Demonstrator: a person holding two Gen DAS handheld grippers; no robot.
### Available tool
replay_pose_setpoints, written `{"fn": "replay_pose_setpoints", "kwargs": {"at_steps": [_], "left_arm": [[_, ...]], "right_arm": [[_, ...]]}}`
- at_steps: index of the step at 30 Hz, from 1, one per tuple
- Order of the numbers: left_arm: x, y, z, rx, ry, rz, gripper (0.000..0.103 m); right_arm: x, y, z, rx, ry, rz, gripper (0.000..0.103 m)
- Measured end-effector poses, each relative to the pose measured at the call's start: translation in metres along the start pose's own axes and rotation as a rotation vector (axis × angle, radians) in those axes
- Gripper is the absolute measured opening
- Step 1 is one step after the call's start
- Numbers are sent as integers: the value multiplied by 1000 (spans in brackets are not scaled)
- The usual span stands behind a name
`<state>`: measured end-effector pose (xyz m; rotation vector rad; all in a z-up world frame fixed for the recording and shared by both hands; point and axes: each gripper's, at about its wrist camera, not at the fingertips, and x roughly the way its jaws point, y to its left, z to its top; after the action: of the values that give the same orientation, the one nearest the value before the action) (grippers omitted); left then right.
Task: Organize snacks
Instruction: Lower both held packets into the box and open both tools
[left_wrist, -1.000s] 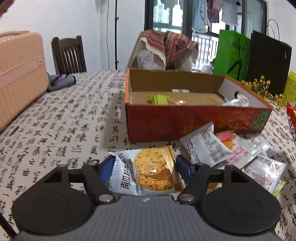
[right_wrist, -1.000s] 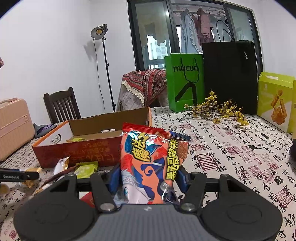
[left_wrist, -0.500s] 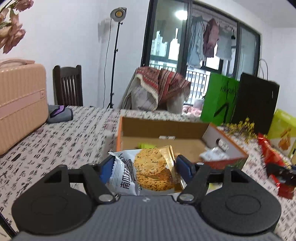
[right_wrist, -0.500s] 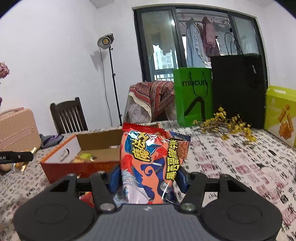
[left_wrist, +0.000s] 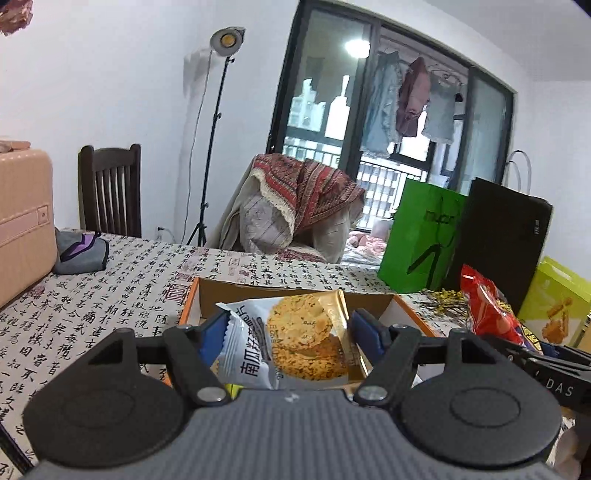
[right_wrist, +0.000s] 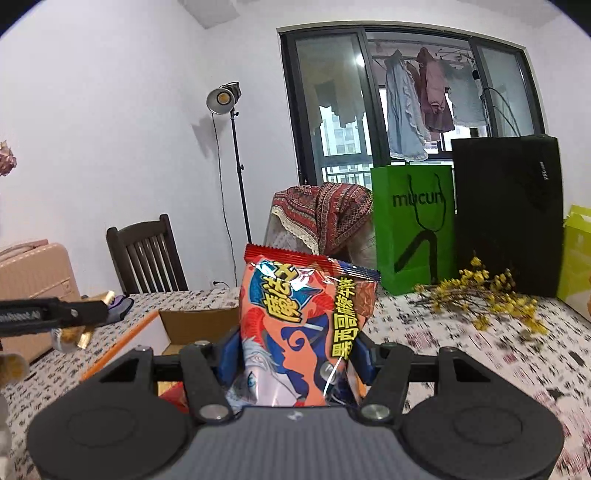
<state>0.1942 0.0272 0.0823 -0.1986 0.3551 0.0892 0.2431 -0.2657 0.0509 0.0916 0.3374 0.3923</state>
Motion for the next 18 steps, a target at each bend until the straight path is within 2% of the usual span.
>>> {"fn": "replay_pose_setpoints", "kwargs": {"at_steps": [8,18], "left_arm": [[47,0,13,-32,10,41,73],[94,18,-13,-30,46,76,73]], "right_arm": [[47,3,23,8,9,8,59],[95,-12,-8,63,75,39,59]]}}
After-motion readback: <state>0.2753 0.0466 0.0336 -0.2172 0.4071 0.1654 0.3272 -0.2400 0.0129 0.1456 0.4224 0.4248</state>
